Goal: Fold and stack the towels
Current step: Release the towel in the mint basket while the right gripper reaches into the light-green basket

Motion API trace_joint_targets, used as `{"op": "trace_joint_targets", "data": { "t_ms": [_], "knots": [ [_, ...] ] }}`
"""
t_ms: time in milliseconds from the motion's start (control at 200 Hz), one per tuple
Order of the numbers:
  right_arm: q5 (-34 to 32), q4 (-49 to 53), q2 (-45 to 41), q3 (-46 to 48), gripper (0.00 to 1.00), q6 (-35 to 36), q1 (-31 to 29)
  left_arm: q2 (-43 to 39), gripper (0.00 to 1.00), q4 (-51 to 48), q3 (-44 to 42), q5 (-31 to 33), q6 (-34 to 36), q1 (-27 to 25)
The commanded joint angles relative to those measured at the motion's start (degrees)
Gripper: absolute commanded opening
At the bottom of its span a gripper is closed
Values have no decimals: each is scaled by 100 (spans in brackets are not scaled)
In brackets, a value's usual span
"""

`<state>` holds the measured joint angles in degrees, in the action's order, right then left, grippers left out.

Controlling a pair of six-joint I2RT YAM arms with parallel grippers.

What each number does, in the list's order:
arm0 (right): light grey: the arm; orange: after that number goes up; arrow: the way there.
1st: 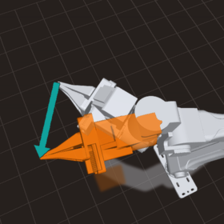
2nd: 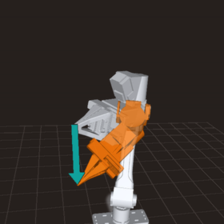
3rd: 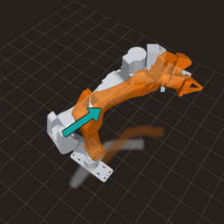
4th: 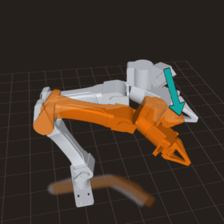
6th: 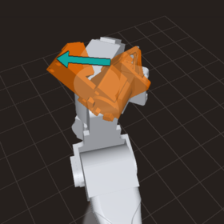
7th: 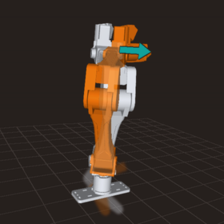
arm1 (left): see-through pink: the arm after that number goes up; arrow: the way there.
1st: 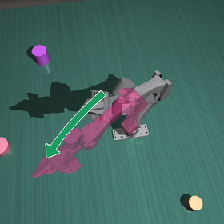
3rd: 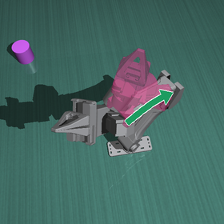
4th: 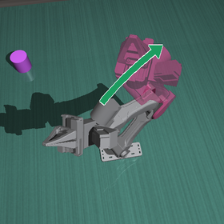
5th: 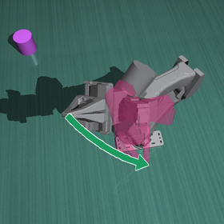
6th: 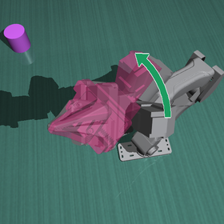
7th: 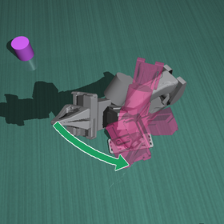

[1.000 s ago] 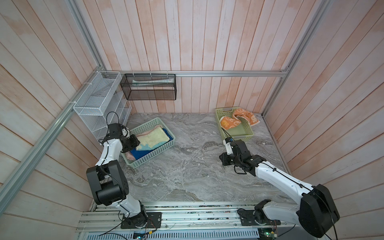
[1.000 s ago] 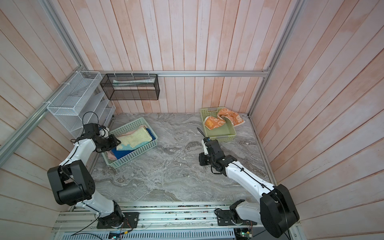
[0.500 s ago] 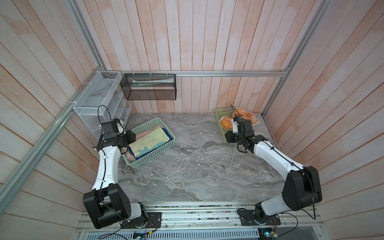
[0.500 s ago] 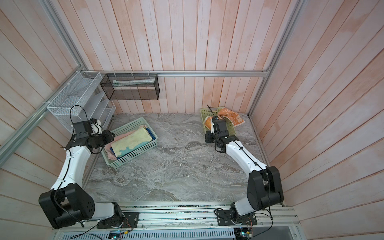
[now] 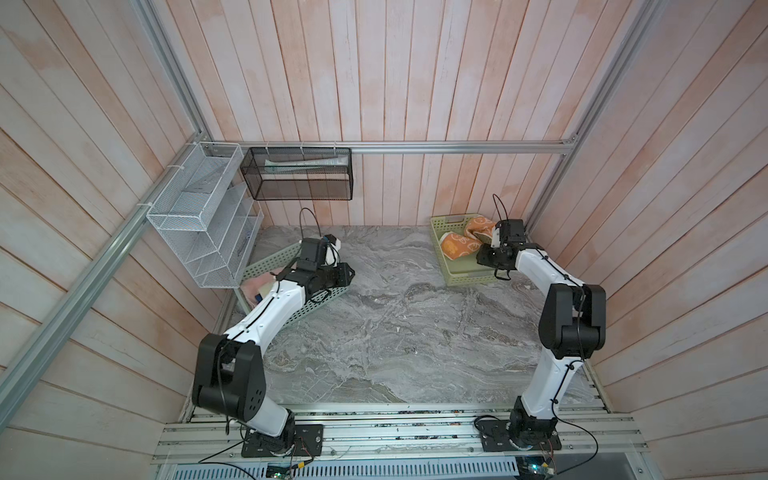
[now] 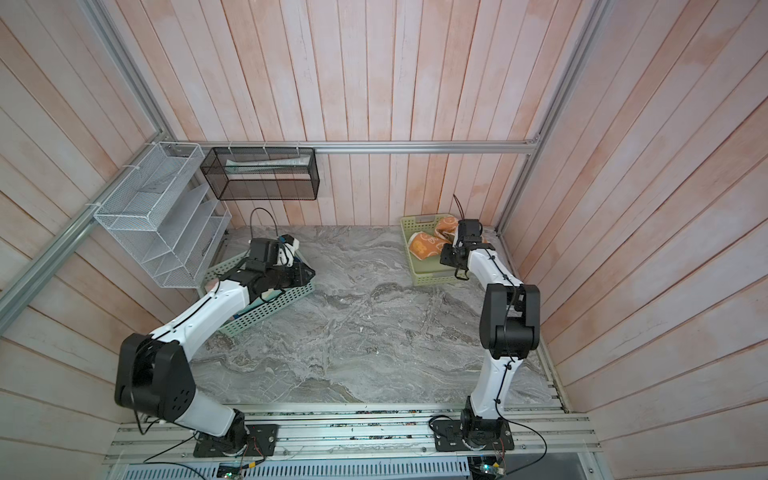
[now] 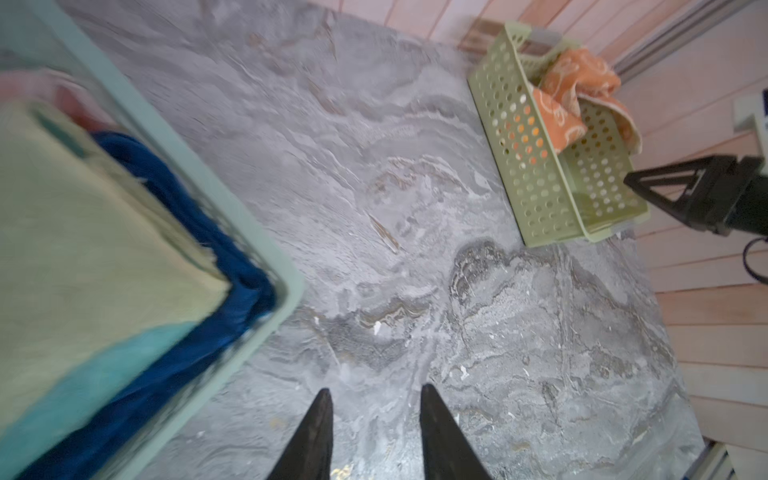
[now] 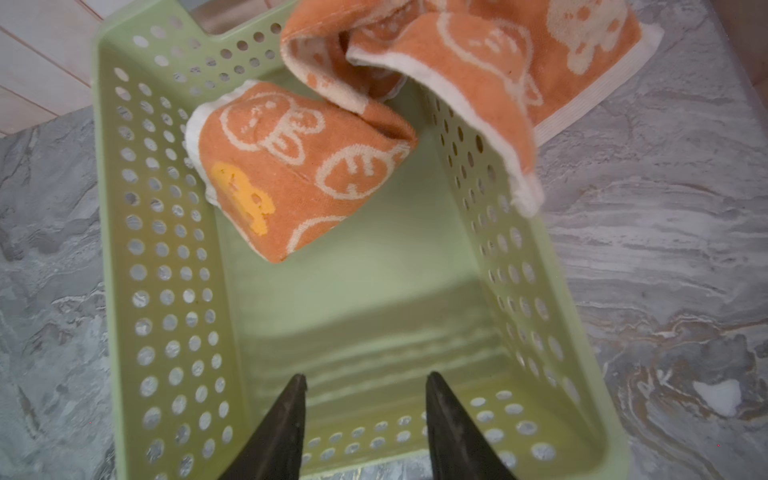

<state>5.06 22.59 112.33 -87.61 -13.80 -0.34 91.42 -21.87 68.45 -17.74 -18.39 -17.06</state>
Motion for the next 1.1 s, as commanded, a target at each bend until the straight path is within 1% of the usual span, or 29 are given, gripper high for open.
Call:
{"op": "trace_joint_targets", "data": {
  "t_ms": [0, 105, 200, 250, 300, 365, 495, 565, 735, 765, 795, 900, 960, 1035, 1095],
  "knots": [
    [135, 271, 376, -423, 50, 79, 119, 546, 36, 565, 380, -152, -300, -537],
    [246, 305, 726, -809, 51, 98, 136, 1209, 36, 820, 752, -358, -437, -981],
    [522, 313, 1041, -1173, 53, 58, 137, 1778, 36, 886, 1157, -553, -520, -1203],
    [636, 253, 1197, -1322, 59, 12, 122, 2035, 36, 912, 1332, -652, -573, -1261],
    [724, 232, 1357, -1516, 62, -17, 103, 2231, 36, 960, 1429, -723, -632, -1310],
    [761, 244, 1597, -1804, 63, -11, 52, 2396, 36, 1018, 1500, -788, -664, -1358],
    [615, 381, 2250, -2502, 64, 33, -112, 2557, 36, 1051, 1520, -815, -675, -1359],
    [532, 615, 2706, -3032, 64, 60, -176, 2594, 36, 1051, 1507, -836, -667, -1360],
    [404, 1402, 3835, -4672, 64, 195, -282, 2644, 36, 1127, 1403, -904, -688, -1361],
    [407, 1505, 3883, -4877, 61, 240, -291, 2644, 36, 1140, 1379, -922, -702, -1357],
    [408, 1571, 4104, -4996, 56, 290, -312, 2644, 35, 1157, 1343, -925, -717, -1358],
    [388, 1541, 3979, -4942, 22, 471, -335, 2593, 35, 1210, 1222, -933, -747, -1369],
    [322, 1456, 3594, -4746, 9, 579, -350, 2537, 35, 1251, 1141, -933, -773, -1370],
    [193, 1320, 3087, -4459, 0, 675, -372, 2424, 34, 1269, 1051, -933, -793, -1367],
    [132, 1218, 2591, -4204, 0, 723, -393, 2305, 34, 1298, 985, -904, -805, -1369]
  ]
}}
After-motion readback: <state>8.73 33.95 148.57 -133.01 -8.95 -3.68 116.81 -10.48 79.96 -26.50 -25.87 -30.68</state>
